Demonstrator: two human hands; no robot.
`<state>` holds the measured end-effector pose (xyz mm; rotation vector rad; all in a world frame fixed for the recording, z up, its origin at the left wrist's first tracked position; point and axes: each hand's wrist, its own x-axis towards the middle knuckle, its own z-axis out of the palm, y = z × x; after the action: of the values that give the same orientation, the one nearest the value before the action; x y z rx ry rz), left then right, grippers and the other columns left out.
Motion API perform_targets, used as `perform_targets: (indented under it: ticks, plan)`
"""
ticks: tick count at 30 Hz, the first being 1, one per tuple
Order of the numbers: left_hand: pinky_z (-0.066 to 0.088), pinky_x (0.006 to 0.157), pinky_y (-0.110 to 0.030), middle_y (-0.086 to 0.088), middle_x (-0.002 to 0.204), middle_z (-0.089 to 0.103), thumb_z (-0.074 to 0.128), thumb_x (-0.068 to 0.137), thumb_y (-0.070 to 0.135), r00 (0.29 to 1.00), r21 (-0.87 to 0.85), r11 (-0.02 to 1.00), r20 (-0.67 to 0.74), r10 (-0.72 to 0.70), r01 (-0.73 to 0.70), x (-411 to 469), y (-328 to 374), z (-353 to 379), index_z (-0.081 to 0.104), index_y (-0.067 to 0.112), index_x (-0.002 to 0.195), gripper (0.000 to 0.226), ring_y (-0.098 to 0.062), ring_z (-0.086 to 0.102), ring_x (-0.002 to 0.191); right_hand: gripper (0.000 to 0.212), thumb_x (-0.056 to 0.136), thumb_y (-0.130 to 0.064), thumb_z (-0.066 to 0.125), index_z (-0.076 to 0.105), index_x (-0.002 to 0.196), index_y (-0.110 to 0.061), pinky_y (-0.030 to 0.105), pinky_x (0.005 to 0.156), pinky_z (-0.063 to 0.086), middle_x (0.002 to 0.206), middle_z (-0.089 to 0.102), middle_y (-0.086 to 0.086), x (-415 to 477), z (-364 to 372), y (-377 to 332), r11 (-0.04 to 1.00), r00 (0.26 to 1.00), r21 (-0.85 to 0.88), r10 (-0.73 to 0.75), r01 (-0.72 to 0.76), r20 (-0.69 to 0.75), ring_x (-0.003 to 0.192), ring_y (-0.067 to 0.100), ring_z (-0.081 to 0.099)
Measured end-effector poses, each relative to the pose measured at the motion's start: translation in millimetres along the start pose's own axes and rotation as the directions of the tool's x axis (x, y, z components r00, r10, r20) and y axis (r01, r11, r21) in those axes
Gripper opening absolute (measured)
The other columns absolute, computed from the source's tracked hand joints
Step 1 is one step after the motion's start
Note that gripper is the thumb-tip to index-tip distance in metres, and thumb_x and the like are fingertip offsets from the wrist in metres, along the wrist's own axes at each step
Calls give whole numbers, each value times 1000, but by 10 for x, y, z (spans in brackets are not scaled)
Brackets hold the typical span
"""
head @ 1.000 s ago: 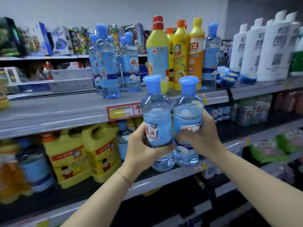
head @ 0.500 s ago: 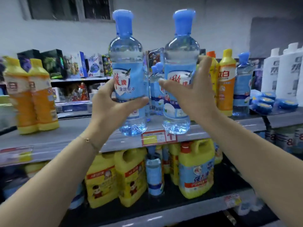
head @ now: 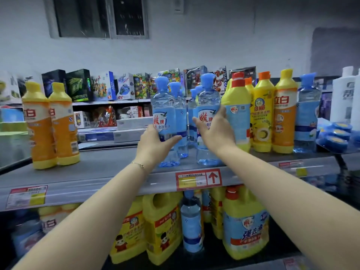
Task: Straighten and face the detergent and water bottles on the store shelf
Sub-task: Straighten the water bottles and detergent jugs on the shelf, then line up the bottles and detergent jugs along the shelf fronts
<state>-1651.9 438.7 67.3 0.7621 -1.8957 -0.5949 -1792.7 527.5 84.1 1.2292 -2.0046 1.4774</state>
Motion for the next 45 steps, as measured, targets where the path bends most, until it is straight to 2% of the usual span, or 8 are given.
perform_targets:
  ticks: [6, 11, 17, 24, 29, 33, 39, 45]
  plan:
    - [46, 67, -27, -2, 108, 61, 69, 83, 41, 991, 56, 996, 111, -78, 72, -8, 33, 9, 38, 14, 115, 52, -15, 61, 85, 75, 87, -53, 57, 25, 133, -3, 36, 70, 43, 118, 55, 12, -217, -114, 84, 918, 974, -394, 62, 30, 218, 106, 34, 58]
    - [44, 73, -31, 5, 101, 57, 72, 81, 39, 968, 168, 980, 205, -144, 110, -19, 79, -57, 27, 22, 115, 59, -16, 57, 86, 67, 89, -44, 61, 28, 129, -1, 34, 69, 42, 116, 55, 13, -138, -41, 73, 954, 949, -295, 141, -54, 283, 98, 30, 57]
    - [41, 76, -32, 12, 86, 52, 65, 83, 45, 977, 273, 959, 171, -126, 76, -51, 90, 23, 20, 20, 119, 62, -21, 55, 83, 80, 91, -36, 62, 17, 142, 6, 34, 76, 39, 137, 43, 21, 22, 241, 32, 942, 942, -311, 215, -129, 259, 119, 36, 51]
    - [45, 62, -23, -2, 103, 62, 67, 84, 20, 940, -3, 985, 302, -161, 170, -66, 117, 69, 9, 18, 137, 79, -13, 59, 78, 69, 91, -18, 61, 21, 143, 5, 32, 73, 43, 137, 42, 18, 9, 194, 46, 939, 888, -312, 261, -144, 378, 111, 30, 53]
    - [41, 71, -22, -1, 104, 51, 66, 84, 19, 997, 101, 992, 50, 66, -71, -191, 164, 15, 41, 10, 122, 46, -17, 53, 91, 34, 87, -22, 60, 49, 117, -8, 39, 80, 48, 113, 52, 9, -303, -94, 91, 934, 958, -234, -236, 270, 164, 97, 25, 53]
    - [39, 67, -22, 0, 92, 50, 56, 84, 14, 822, 242, 811, -83, 564, -532, -439, 80, -56, 55, 5, 98, 17, -14, 46, 73, 15, 85, -21, 61, 60, 94, -10, 33, 61, 48, 85, 55, -1, -797, -321, 86, 835, 838, -75, -543, 545, 49, 73, 16, 52]
    - [48, 53, -32, -9, 81, 61, 53, 79, 10, 480, 174, 448, 262, 837, -877, -1245, -423, 143, 56, 7, 96, 17, -24, 56, 67, 14, 78, -27, 59, 61, 80, -13, 36, 52, 47, 73, 58, -1, -1466, -275, 438, 811, 796, -44, -561, 584, 229, 66, 19, 56]
    - [47, 80, -26, -6, 125, 49, 65, 81, 21, 840, 234, 846, 403, 363, -479, -1530, -1241, 668, 43, 15, 128, 52, -23, 57, 106, 20, 88, -40, 54, 45, 83, -22, 30, 59, 39, 74, 43, -7, -1722, -126, 898, 876, 746, -236, -186, 420, 639, 72, 19, 49]
